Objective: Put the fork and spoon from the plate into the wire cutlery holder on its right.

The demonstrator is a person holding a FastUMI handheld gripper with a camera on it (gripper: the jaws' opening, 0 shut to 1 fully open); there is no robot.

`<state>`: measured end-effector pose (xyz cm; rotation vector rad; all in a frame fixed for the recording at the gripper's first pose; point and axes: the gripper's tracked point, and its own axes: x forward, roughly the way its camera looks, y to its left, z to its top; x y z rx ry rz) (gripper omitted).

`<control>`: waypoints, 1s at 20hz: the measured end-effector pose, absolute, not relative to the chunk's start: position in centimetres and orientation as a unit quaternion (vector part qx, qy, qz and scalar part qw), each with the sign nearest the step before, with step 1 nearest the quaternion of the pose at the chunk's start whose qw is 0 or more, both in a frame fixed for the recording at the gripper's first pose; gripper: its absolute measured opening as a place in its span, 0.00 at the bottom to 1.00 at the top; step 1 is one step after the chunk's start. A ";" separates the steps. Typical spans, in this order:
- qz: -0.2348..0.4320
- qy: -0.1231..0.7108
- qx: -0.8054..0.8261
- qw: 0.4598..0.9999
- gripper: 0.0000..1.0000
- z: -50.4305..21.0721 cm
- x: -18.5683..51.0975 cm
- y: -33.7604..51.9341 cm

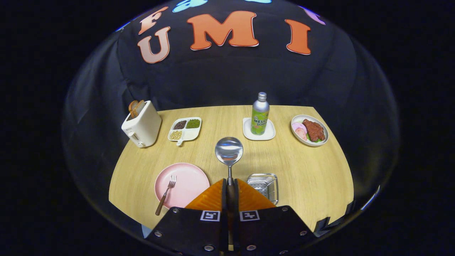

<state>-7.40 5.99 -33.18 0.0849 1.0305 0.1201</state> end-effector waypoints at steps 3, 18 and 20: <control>0.052 0.517 0.029 0.854 0.06 -33.1 -8.1 3.8; 0.080 0.667 -0.007 0.741 0.06 -38.4 -12.0 0.4; 0.084 0.679 -0.016 0.729 0.06 -39.2 -12.1 0.5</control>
